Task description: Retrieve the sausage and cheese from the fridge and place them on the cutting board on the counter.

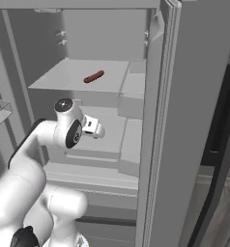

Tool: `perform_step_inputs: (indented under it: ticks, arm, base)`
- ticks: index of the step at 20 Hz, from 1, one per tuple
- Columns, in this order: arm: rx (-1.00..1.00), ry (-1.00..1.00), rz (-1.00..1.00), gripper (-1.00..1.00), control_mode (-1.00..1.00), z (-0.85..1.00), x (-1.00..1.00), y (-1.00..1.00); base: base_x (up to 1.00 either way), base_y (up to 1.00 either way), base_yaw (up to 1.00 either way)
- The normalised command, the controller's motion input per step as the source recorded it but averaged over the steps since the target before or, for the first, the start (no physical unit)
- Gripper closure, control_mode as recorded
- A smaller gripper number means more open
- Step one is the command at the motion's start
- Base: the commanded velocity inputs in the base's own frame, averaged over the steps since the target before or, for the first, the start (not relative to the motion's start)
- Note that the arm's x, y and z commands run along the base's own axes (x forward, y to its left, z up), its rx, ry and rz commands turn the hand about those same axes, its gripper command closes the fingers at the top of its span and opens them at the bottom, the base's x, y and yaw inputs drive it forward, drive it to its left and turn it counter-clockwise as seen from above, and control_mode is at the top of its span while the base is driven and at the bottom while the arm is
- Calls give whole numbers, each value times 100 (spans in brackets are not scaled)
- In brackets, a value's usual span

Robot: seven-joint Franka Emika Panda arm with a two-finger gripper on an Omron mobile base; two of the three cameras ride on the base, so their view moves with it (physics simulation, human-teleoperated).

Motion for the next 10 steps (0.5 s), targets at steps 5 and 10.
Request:
perform_step_inputs:
  ticks: [5,10]
  arm:
    - [0,1,0,-100,-100,-2,37,0]
    - [0,3,0,-100,-100,-7,36,0]
  base:
    - [0,0,0]
    - [0,0,0]
